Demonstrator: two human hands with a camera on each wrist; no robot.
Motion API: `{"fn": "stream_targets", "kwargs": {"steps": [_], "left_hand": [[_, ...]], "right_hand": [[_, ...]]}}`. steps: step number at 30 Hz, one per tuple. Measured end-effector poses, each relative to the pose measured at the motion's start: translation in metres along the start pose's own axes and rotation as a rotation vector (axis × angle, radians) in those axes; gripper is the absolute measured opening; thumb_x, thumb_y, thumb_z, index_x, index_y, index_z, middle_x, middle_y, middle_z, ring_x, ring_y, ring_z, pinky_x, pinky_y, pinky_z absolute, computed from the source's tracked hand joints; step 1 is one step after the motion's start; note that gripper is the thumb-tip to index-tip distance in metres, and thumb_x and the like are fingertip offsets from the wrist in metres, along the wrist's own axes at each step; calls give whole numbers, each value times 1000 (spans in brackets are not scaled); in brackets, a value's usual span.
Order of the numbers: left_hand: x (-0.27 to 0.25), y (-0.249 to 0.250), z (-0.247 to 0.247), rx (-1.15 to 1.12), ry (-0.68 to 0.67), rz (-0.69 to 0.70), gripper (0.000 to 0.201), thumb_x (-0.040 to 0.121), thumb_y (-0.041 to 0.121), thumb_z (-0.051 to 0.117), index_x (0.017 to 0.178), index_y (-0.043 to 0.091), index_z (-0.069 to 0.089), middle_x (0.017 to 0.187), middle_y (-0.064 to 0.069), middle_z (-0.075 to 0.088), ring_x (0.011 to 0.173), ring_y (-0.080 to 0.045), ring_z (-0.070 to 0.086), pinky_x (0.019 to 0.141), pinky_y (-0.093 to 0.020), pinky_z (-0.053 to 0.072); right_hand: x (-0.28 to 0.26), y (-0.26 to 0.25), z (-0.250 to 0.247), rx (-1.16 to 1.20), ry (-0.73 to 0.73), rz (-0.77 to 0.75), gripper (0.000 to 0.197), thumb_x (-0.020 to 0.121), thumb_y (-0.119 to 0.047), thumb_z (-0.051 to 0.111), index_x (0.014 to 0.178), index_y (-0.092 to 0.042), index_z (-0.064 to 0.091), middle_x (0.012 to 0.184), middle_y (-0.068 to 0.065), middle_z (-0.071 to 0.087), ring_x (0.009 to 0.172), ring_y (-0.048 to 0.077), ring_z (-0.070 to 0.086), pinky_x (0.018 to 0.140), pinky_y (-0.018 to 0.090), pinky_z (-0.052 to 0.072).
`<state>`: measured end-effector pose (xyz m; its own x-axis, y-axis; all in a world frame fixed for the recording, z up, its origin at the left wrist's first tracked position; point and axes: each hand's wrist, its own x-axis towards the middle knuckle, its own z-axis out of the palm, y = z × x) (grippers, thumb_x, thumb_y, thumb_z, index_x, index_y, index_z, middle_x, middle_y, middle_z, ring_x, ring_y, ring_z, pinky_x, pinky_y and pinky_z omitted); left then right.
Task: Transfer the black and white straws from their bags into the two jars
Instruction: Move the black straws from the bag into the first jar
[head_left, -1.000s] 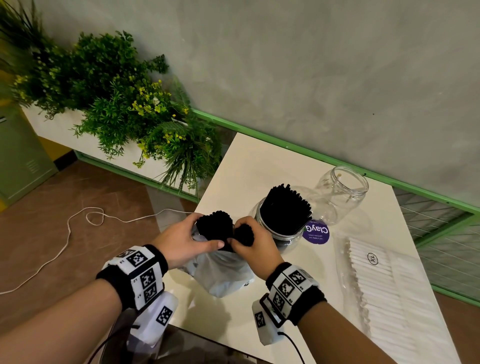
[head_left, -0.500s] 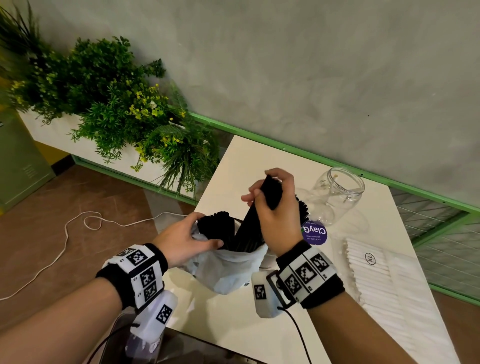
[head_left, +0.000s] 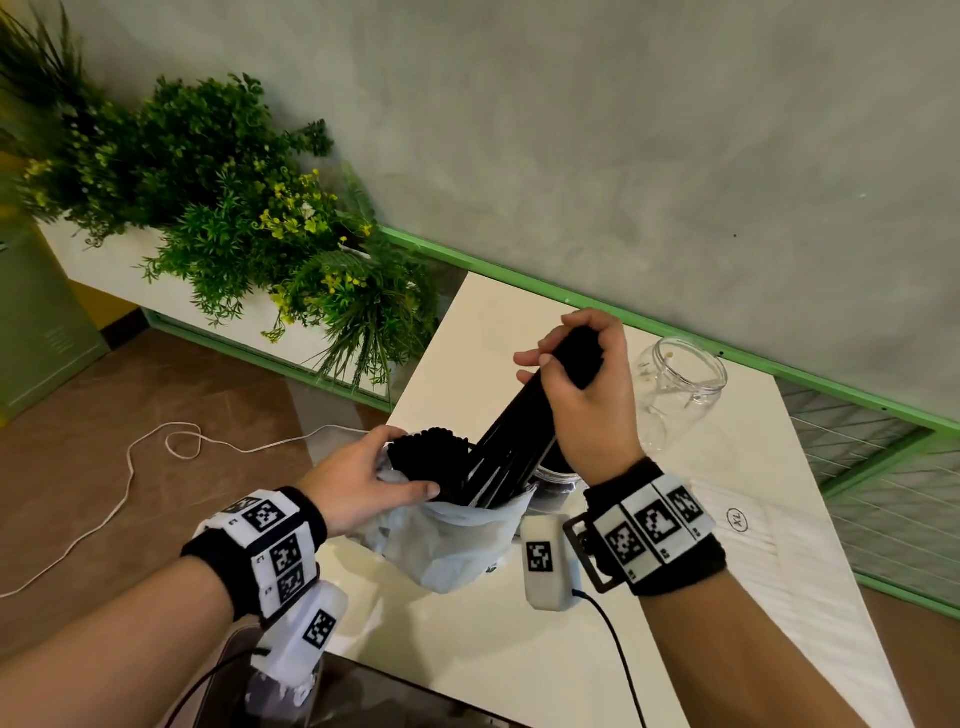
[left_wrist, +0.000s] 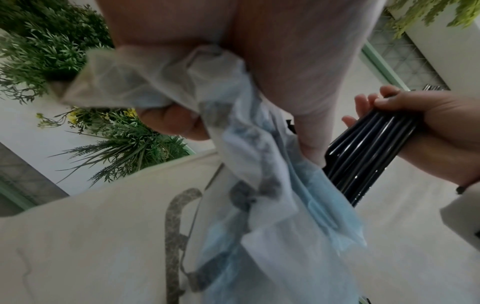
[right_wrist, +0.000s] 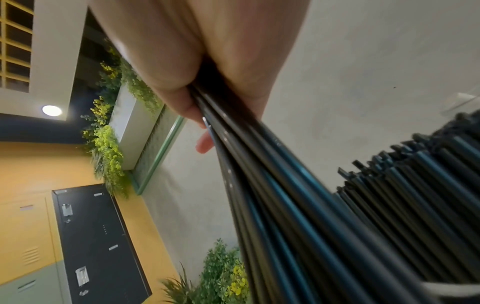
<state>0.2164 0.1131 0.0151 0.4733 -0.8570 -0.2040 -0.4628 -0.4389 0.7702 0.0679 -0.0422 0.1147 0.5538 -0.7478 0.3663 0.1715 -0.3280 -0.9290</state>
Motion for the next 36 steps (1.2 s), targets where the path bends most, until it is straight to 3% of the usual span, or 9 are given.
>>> {"fn": "stream_targets", "kwargs": {"steps": [5, 8, 13, 18, 23, 28, 33, 35, 36], "left_hand": [[0, 2, 0, 0, -10, 5, 110, 37, 96, 50, 125, 30, 42, 118, 7, 61, 104, -10, 58, 89, -30, 49], [0, 6, 0, -25, -21, 5, 102, 47, 84, 63, 129, 27, 40, 124, 3, 60, 106, -9, 56, 90, -28, 47], [1, 8, 1, -42, -19, 17, 94, 57, 73, 70, 131, 25, 40, 128, 1, 58, 107, -7, 53, 91, -26, 45], [2, 7, -1, -55, -30, 16, 123, 32, 97, 51, 131, 25, 39, 121, 6, 58, 108, -8, 56, 91, -27, 47], [3, 2, -1, -69, -26, 13, 120, 34, 95, 54, 130, 24, 41, 121, 5, 61, 109, -8, 58, 93, -31, 49], [1, 6, -1, -59, -33, 19, 121, 33, 96, 52, 130, 23, 40, 116, 10, 59, 104, -5, 57, 85, -24, 47], [1, 7, -1, -46, -31, 3, 100, 54, 78, 66, 132, 22, 39, 120, 6, 60, 105, -7, 56, 86, -25, 48], [2, 7, -2, -34, -31, -4, 100, 55, 77, 66, 133, 21, 39, 118, 7, 58, 103, -6, 55, 82, -22, 46], [3, 7, -2, -25, -19, -4, 92, 61, 69, 69, 133, 20, 39, 120, 5, 59, 103, -6, 54, 82, -23, 45]], "right_hand": [[8, -15, -15, 99, 92, -46, 38, 88, 20, 41, 104, -14, 41, 91, 9, 51, 83, 28, 68, 79, 51, 57], [14, -21, -24, 133, 117, -44, 37, 89, 20, 41, 104, -14, 40, 89, 8, 50, 80, 26, 67, 78, 49, 57], [18, -29, -34, 168, 174, -59, 37, 89, 18, 42, 103, -16, 41, 90, 8, 50, 80, 27, 65, 77, 48, 57], [26, -36, -51, 215, 302, -105, 37, 89, 17, 42, 103, -18, 40, 91, 7, 50, 82, 27, 65, 81, 54, 55], [28, -31, -67, 236, 445, -212, 38, 86, 17, 40, 103, -17, 37, 90, 4, 49, 84, 28, 63, 81, 54, 55], [20, -8, -61, 50, 488, -217, 41, 84, 19, 39, 98, -19, 37, 89, 1, 48, 77, 24, 63, 84, 55, 53], [4, 8, -52, -55, 459, -204, 39, 84, 18, 40, 96, -20, 39, 87, -3, 50, 80, 27, 63, 87, 51, 53], [1, 10, -48, -86, 454, -233, 40, 84, 17, 40, 97, -20, 38, 87, -5, 50, 80, 25, 63, 87, 46, 53], [0, 10, -45, -100, 448, -249, 40, 84, 17, 40, 97, -21, 38, 86, -7, 51, 80, 23, 64, 87, 42, 53]]}}
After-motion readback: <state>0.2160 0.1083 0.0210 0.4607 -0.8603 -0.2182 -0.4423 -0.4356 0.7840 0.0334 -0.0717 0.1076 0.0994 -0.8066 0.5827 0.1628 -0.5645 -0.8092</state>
